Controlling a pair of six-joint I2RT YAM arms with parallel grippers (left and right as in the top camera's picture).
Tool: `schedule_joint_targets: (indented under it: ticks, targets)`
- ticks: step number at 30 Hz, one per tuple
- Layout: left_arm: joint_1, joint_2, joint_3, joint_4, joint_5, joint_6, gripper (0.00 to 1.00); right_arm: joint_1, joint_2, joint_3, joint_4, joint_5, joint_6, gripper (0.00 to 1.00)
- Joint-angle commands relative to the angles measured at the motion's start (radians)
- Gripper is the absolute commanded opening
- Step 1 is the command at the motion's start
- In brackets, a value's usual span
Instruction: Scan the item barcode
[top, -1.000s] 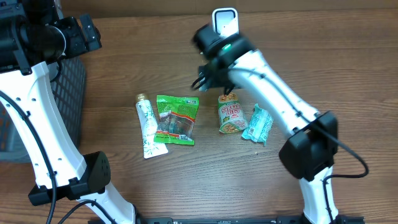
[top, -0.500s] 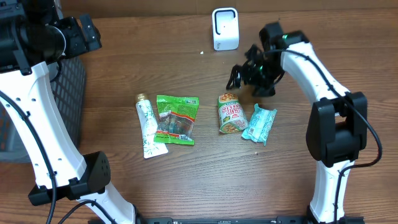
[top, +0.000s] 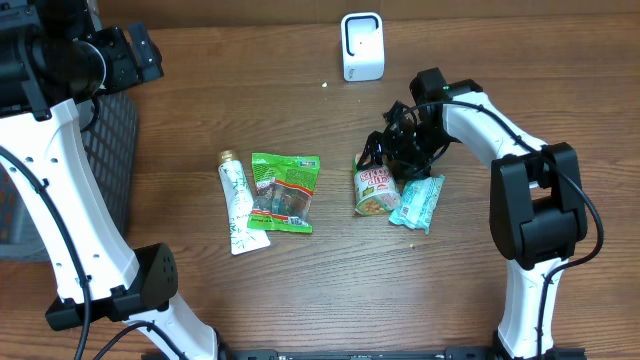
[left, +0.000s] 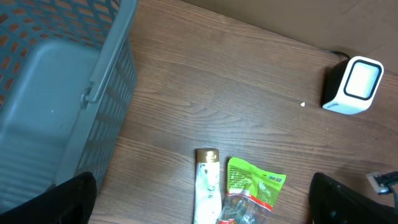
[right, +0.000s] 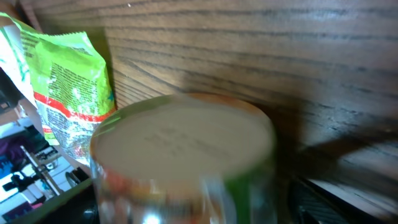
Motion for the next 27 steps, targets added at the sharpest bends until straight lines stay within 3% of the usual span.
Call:
schedule_joint_targets:
  ticks: [1, 9, 16, 20, 23, 27]
  targets:
    - [0.002, -0.002, 0.000, -0.002, -0.011, -0.014, 1.00, 0.006, 0.001, -0.034, 0.012, -0.029, -0.010, 0.87]
    - [0.002, -0.002, 0.000, -0.002, -0.011, -0.013, 1.00, 0.006, 0.000, -0.011, 0.018, -0.015, 0.007, 0.63]
    - [0.002, -0.002, 0.000, -0.002, -0.011, -0.013, 1.00, 0.060, -0.027, 0.126, -0.044, 0.217, 0.130, 0.61]
    - [0.002, -0.002, 0.000, -0.002, -0.011, -0.013, 1.00, 0.153, -0.029, 0.206, -0.103, 0.476, 0.272, 0.60]
    - [0.002, -0.002, 0.000, -0.002, -0.011, -0.013, 1.00, 0.254, -0.029, 0.215, -0.128, 0.776, 0.417, 0.59]
    - [0.002, -0.002, 0.000, -0.002, -0.011, -0.013, 1.00, 0.377, -0.017, 0.213, -0.146, 1.070, 0.505, 0.59]
